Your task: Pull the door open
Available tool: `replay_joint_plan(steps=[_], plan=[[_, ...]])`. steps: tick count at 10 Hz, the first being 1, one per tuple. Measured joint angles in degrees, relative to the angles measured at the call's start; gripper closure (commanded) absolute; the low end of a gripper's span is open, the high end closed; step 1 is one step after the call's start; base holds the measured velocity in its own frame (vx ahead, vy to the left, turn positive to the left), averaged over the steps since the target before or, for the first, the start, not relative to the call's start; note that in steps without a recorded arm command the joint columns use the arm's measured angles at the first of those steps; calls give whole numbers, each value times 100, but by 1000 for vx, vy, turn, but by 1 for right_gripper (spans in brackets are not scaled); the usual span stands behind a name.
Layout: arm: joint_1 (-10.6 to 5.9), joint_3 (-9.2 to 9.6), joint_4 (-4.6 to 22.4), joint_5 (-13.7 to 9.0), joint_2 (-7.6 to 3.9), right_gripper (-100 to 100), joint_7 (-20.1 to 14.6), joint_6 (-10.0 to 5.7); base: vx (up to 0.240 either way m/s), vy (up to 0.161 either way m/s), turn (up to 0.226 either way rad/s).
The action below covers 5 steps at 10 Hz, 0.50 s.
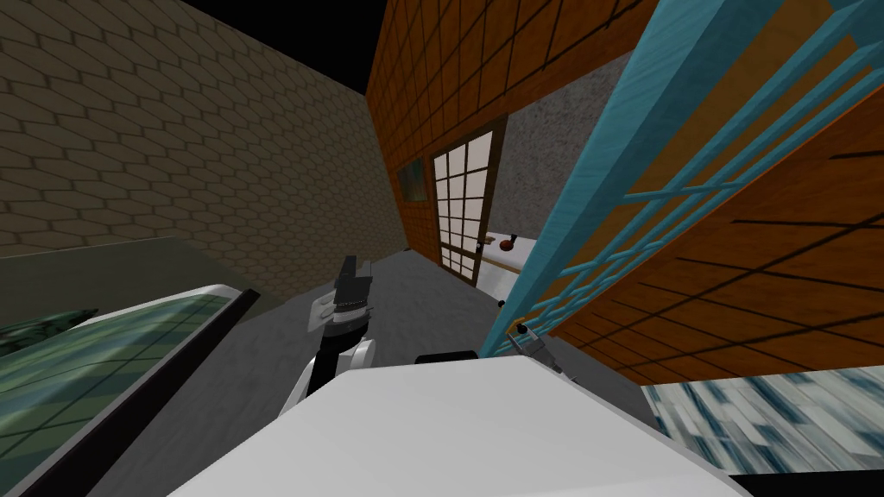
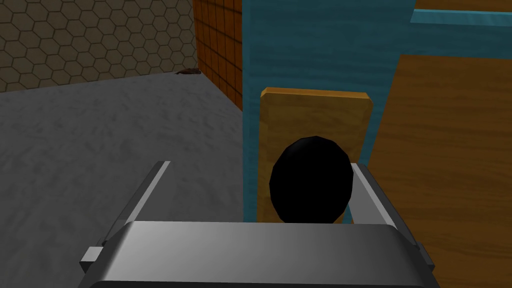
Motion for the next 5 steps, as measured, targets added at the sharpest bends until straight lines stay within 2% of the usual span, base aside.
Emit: replay_joint_plan(steps=[1, 2, 3, 5], plan=[[63, -1, -105, -2, -14, 100, 39, 14, -4, -3, 12], [117, -4, -126, 0, -24, 100, 63, -36, -16, 3, -8], [141, -9, -211, -8, -52, 100, 71, 3, -1, -8, 11], [22, 16, 60, 13, 20, 100, 5, -108, 9, 6, -7]])
